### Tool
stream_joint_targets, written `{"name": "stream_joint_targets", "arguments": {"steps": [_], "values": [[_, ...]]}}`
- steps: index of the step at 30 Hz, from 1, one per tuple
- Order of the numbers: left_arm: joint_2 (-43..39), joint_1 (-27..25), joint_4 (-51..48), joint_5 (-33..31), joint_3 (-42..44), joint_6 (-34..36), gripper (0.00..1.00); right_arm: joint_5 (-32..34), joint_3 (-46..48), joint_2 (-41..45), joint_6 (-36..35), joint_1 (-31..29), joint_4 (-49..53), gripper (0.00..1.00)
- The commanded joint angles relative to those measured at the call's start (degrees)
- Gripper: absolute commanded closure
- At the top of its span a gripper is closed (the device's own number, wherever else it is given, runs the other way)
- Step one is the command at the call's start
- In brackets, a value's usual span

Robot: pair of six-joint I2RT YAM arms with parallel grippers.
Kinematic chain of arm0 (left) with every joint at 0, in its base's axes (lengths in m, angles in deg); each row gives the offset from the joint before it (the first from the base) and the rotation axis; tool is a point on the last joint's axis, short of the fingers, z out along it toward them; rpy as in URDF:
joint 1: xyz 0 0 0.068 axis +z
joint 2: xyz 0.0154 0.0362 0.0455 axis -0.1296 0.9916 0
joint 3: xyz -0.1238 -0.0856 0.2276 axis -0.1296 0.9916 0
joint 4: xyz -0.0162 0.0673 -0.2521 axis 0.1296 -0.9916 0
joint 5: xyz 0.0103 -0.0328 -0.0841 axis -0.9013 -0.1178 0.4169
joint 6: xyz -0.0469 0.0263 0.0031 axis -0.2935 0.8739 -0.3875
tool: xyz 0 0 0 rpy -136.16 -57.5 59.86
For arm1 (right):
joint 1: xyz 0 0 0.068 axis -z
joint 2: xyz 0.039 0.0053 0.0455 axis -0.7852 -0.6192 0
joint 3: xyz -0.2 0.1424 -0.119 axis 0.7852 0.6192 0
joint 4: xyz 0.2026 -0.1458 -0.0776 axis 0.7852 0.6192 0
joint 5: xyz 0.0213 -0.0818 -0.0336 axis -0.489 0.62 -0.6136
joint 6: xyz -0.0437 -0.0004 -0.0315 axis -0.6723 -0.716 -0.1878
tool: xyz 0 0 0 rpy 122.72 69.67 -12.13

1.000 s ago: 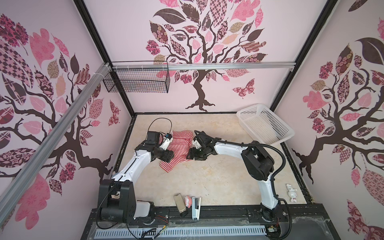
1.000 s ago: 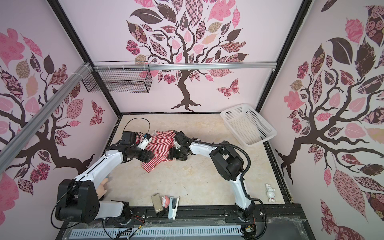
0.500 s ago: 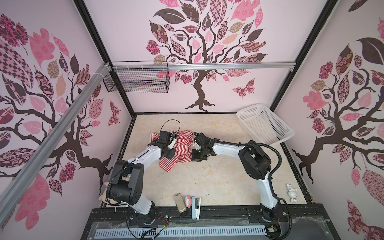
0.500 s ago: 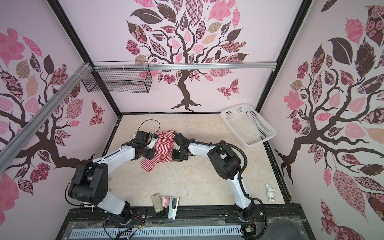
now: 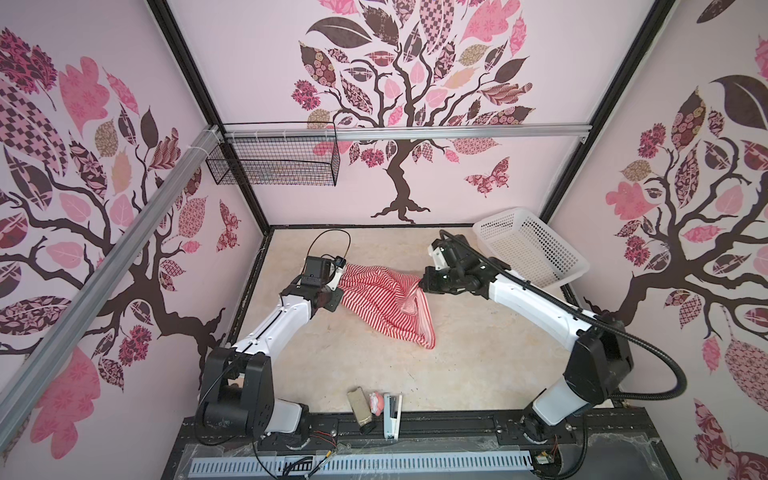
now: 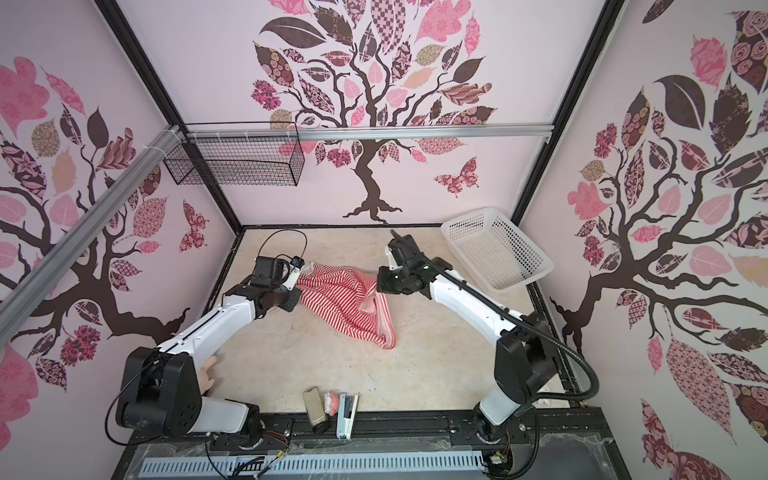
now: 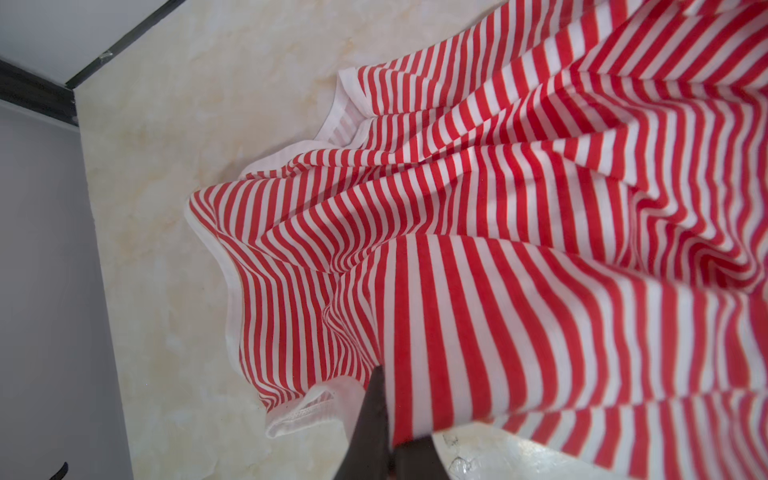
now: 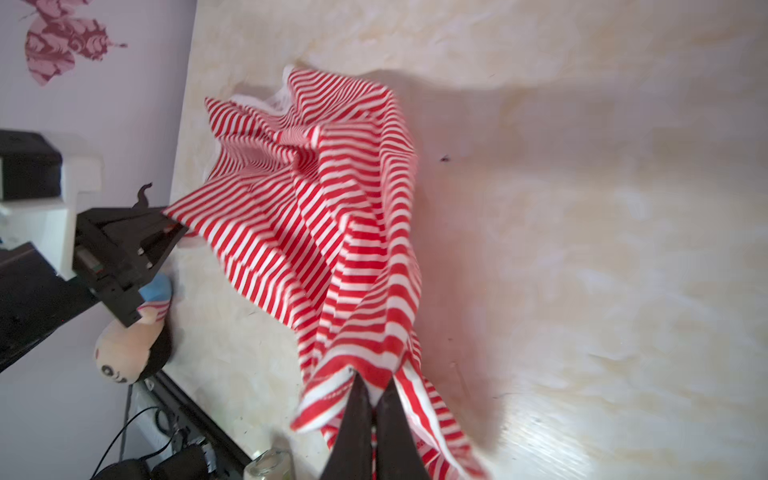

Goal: Fold and stack the tank tops
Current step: 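Pull the hem away from the left gripper with the right gripper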

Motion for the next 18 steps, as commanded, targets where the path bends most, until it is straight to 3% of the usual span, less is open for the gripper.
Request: {"name": "stream_joint_targets", "arguments": {"steps": [1, 5, 12, 18], "values": [[0.15, 0.04, -1.77, 3.20, 0.27, 2.29, 0.99, 4.21, 2.57, 1.13, -4.60, -0.30, 7.59, 1.00], [2.14, 0.02, -2.31, 2.22, 0.62, 3.15, 0.99, 9.49, 5.44, 1.98, -4.93, 2.47, 9.56, 1.00], [3.89, -1.10, -6.43, 4.16, 1.46, 7.23, 1.00, 13.09, 8.25, 4.64, -3.97, 14.44, 9.01, 1.00], [6.56, -3.56, -3.83, 0.52, 2.68, 9.45, 1.00, 18.51, 9.49, 4.01, -2.80, 15.39, 9.89, 1.00]]}}
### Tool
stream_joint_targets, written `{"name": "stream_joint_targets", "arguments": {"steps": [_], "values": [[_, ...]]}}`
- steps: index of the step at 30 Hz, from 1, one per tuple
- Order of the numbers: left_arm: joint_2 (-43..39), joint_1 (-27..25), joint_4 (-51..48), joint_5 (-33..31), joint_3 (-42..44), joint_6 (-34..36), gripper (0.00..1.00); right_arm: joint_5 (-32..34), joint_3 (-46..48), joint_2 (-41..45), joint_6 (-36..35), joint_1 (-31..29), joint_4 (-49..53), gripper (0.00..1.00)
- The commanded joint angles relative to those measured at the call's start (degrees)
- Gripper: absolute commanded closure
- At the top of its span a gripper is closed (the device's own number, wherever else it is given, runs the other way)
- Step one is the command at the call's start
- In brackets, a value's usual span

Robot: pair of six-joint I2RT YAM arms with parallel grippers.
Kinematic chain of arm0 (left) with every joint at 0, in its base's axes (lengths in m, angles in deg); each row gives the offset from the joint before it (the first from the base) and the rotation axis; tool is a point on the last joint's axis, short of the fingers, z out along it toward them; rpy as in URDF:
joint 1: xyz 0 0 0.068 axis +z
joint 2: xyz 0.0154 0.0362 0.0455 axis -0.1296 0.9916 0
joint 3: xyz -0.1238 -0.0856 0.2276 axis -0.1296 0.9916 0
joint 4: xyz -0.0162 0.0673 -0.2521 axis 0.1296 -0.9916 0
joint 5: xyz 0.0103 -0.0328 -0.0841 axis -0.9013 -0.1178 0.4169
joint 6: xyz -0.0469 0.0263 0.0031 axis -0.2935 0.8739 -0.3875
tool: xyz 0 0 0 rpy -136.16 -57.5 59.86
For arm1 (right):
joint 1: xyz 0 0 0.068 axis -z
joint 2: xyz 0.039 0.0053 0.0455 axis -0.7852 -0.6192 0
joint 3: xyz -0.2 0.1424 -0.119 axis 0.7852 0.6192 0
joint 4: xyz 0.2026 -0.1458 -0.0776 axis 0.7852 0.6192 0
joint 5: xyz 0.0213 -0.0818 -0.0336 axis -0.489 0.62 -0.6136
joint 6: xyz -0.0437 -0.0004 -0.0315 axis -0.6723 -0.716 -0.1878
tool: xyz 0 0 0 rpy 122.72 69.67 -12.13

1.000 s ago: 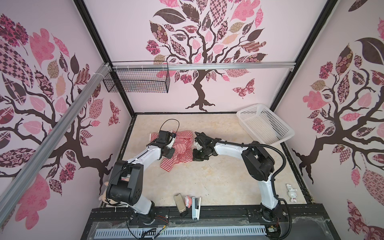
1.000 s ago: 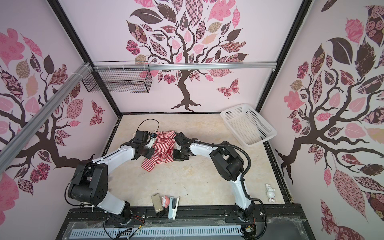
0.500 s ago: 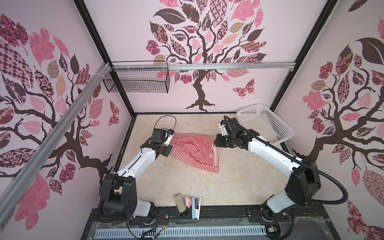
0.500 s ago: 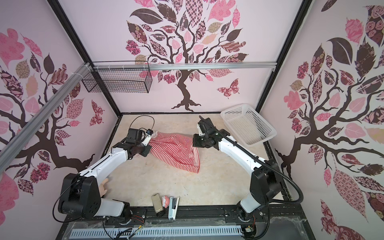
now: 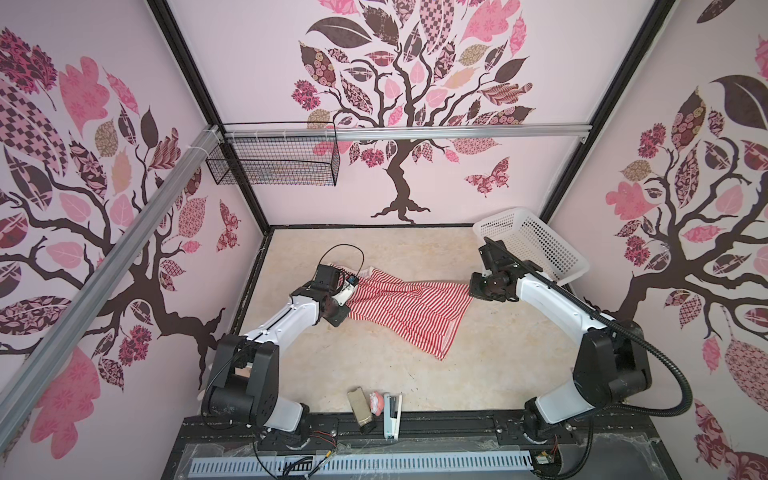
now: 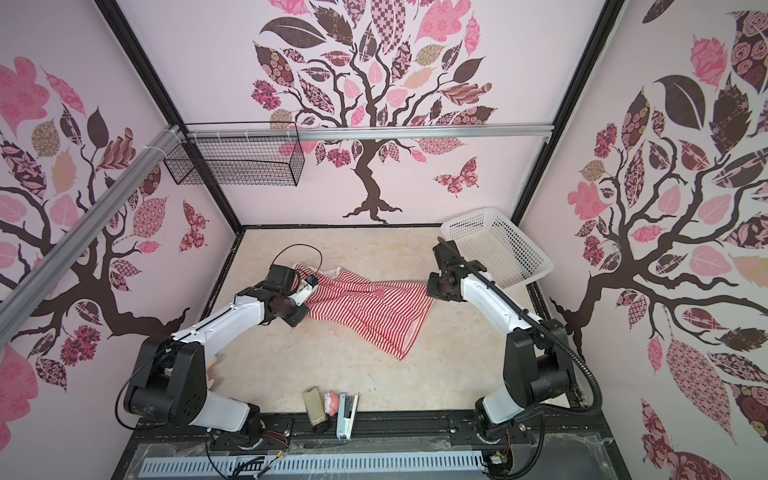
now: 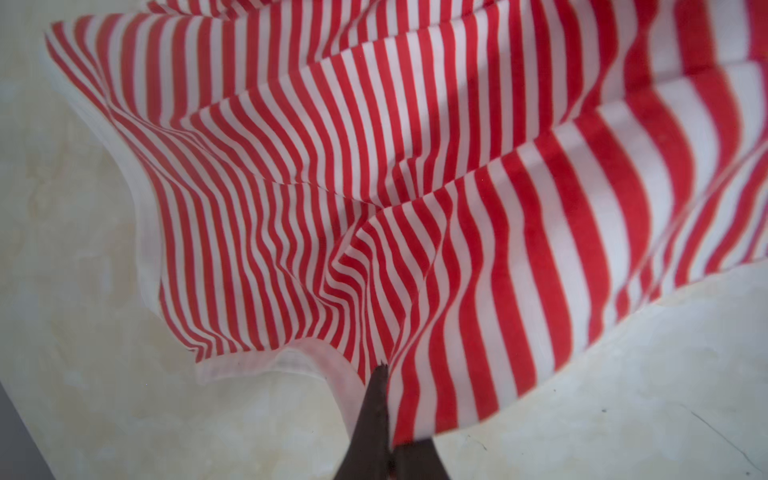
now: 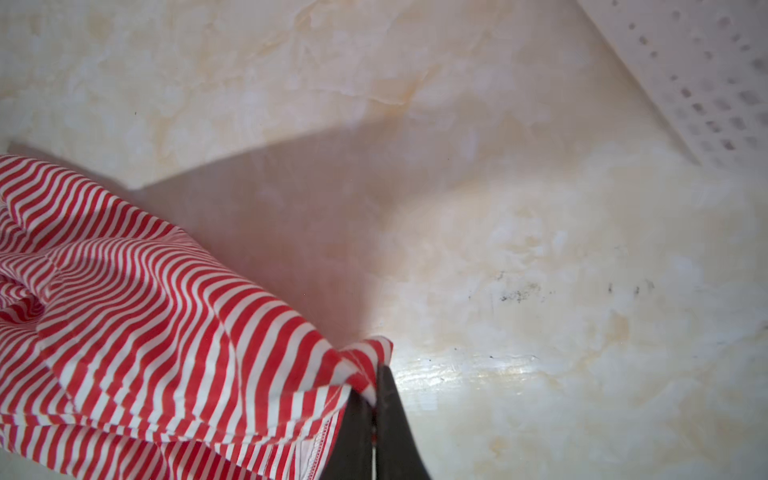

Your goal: Fold and stack the tank tops

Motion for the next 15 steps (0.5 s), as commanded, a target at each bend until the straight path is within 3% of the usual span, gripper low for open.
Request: {"name": "stream_joint_targets", "arguments": {"steps": [1, 3, 6, 9, 12, 15], "values": [[3.94, -0.20, 1.03, -3.67, -0.90, 1.73, 1.00, 3.77, 0.85, 1.20, 0.89, -0.54, 2.14, 0.91], [7.85, -0.07, 1.35, -7.26, -3.58, 1.42, 1.00, 2.63, 1.78, 1.28, 1.00, -0.54, 2.66, 0.61], [13.94, 0.15, 1.70, -11.92, -8.14, 1.67, 1.00, -0.77, 4.22, 4.29, 0.62, -0.70, 1.65, 0.42], [17.73, 1.82, 1.49, -13.21, -13.49, 0.86, 1.00, -2.94, 5.89, 9.05, 0.26, -1.90, 1.17, 0.36], [20.21, 5.10, -0.24, -11.60, -19.67, -1.23, 0.98, -4.31, 6.28, 12.65, 0.25, -5.05, 1.80, 0.37], [24.17, 6.92, -1.68, -14.33, -26.68, -2.24, 0.92, -4.74, 5.89, 13.20, 0.91, -9.77, 1.92, 0.39]]}}
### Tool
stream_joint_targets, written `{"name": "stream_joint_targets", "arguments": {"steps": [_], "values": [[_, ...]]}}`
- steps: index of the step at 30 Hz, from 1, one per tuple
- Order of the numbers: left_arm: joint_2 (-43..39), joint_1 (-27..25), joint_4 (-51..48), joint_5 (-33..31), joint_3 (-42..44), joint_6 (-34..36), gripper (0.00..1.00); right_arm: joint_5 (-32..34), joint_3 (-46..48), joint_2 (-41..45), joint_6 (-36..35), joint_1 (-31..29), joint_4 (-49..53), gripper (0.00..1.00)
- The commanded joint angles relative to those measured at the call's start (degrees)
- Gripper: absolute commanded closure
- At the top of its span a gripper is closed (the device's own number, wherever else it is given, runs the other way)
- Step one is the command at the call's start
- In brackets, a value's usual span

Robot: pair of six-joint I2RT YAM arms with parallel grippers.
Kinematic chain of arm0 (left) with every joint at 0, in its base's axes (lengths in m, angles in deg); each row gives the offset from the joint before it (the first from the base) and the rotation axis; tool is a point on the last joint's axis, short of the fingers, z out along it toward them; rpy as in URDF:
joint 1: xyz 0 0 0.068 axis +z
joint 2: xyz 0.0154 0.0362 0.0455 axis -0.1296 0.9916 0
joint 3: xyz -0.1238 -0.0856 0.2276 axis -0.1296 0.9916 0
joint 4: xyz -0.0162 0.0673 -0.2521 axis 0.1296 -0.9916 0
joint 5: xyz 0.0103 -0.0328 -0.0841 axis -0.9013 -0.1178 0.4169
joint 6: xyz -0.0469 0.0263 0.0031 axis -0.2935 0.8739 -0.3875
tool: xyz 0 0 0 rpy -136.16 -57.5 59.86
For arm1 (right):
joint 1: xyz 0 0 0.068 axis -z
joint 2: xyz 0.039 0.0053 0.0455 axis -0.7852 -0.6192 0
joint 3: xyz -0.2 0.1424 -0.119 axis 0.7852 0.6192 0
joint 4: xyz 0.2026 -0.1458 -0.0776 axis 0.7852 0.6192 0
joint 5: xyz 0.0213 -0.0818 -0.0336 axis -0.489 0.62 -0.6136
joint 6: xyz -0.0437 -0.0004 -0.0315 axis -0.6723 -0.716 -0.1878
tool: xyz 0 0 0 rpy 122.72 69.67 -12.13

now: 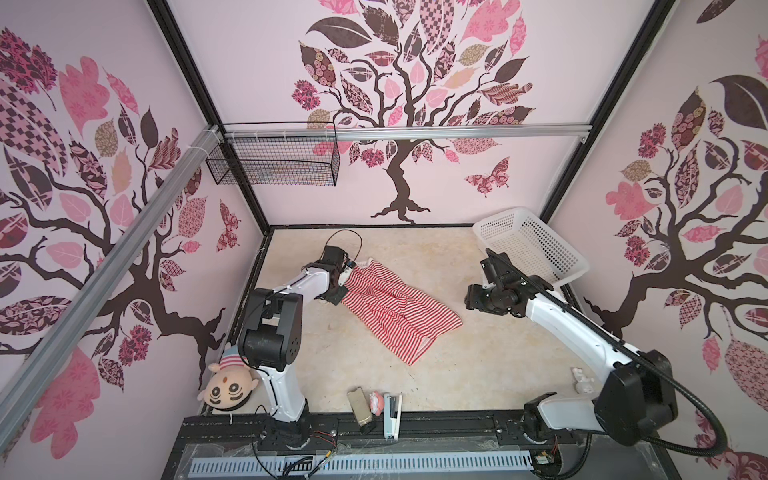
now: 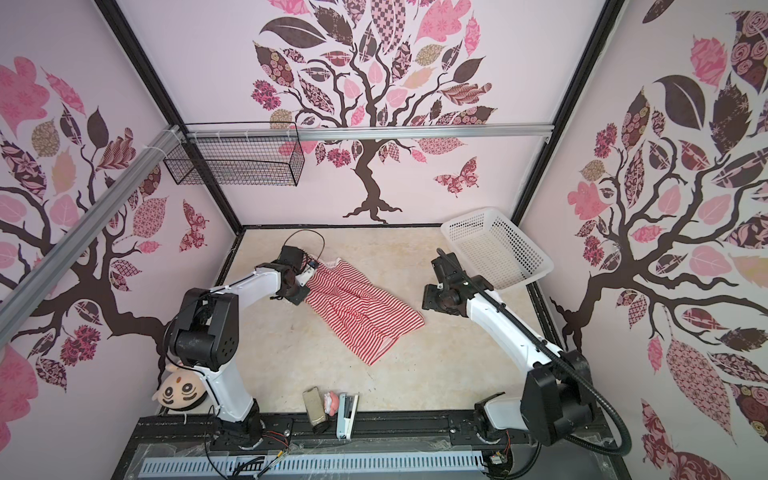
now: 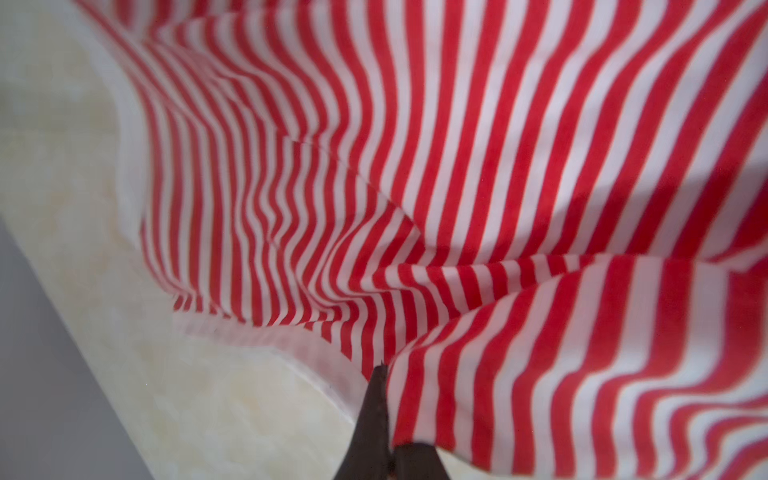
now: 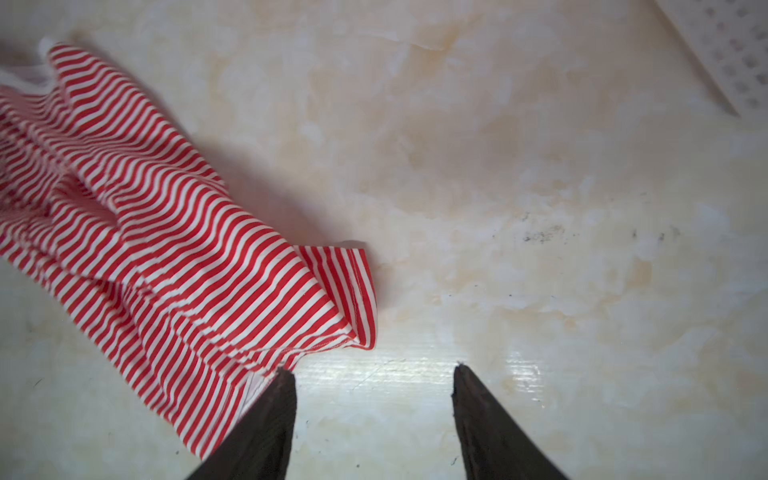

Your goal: Fold and stack the tank tops

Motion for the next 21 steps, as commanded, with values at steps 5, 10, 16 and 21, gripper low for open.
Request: {"name": "stream_joint_targets", "arguments": {"steps": [5, 10, 16, 21], "values": [[4.46, 2.55, -6.37, -4.75, -13.57, -6.17, 0.78, -4.37, -1.98, -2.45, 1.75, -10.28, -1.18, 0.40], [-7.94, 2.16, -5.91, 1.03, -4.58, -9.34, 0.51, -1.63, -3.32, -6.89, 3.06, -17.74, -2.85, 0.39], [-21.77, 2.40, -7.16, 8.83, 7.16, -8.75, 0.44, -2.52, -4.44, -11.60, 4.17, -21.96, -6.29, 0.38], [-28.30, 1.64, -11.92, 18.53, 12.35, -6.01, 0.44, -2.60, -8.02, -17.34, 4.08, -23.82, -8.35, 0.44]]}}
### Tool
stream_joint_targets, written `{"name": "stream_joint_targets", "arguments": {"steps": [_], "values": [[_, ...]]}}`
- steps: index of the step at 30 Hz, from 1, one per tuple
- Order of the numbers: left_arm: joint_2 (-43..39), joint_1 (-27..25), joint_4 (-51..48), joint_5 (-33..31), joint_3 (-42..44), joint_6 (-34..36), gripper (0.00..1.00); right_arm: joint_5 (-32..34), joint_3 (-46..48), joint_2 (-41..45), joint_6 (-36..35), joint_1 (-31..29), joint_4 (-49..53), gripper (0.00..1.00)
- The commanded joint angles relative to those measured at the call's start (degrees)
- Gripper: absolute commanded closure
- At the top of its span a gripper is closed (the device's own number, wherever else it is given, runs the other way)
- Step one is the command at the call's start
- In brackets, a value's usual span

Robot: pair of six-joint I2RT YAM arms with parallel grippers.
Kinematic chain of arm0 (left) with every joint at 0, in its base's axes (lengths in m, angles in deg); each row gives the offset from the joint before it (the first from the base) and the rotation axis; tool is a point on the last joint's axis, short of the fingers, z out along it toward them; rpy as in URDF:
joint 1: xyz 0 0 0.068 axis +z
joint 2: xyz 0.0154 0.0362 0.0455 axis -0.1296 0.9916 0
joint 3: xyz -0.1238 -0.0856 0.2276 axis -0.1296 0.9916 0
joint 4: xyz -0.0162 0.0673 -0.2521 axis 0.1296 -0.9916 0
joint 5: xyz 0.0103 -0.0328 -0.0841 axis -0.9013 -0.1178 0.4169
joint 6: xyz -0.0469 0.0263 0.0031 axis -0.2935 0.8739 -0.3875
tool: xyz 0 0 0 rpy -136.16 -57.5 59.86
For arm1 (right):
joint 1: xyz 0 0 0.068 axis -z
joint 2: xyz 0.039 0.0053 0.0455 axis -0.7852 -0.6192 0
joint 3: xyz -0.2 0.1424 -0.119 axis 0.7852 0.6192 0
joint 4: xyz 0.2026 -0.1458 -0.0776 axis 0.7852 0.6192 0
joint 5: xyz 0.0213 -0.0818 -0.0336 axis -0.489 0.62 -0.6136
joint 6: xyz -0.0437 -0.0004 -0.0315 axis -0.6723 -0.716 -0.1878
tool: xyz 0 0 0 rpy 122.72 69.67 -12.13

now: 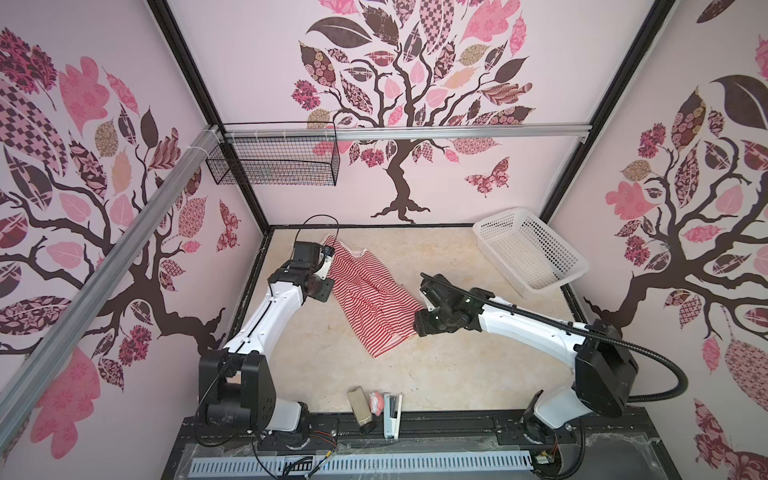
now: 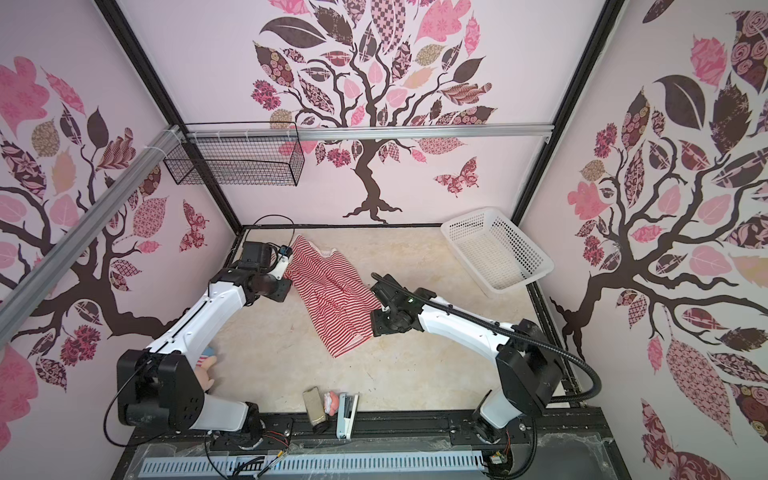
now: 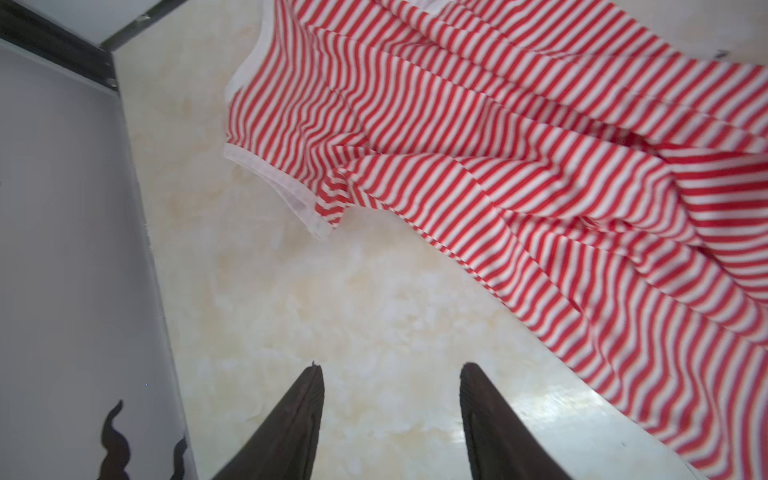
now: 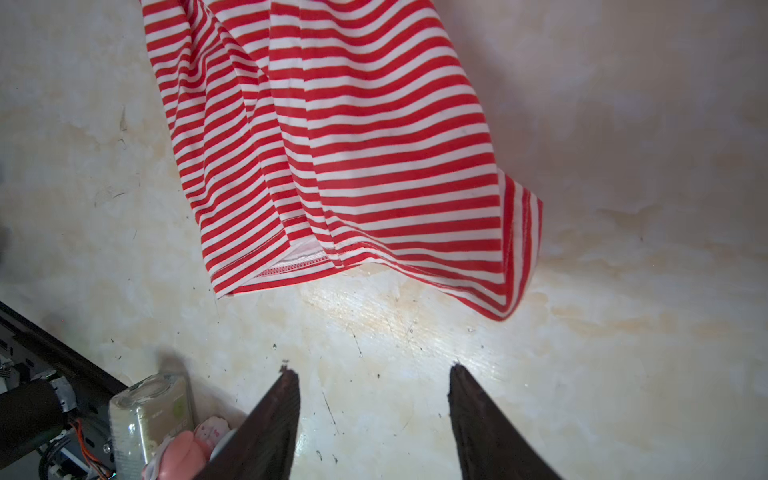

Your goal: Fold and stack the tank tops

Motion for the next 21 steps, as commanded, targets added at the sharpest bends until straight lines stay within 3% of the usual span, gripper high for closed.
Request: {"name": "stream_joint_targets", "arguments": {"steps": [1, 4, 10, 21], "values": [[-2.87, -1.05, -4.08, 8.67, 4.06, 2.19, 0.44, 0.83, -4.79, -4.86, 0.46, -1.26, -1.34, 0.49], [-6.46, -2.18, -2.83, 9.00, 8.38, 2.43, 0.44, 3.08, -9.83, -10.92, -0.21, -2.51, 0.70, 0.56], [-12.08, -4.49, -2.14, 9.09, 15.01, 1.66, 0.44, 5.35, -16.81, -18.73, -0.85, -4.21, 4.33, 0.56], [-13.49, -6.95, -0.76, 11.16, 19.49, 0.51, 0.44, 6.70, -12.66, -21.45, -0.42, -5.44, 3.14, 0.54]]}}
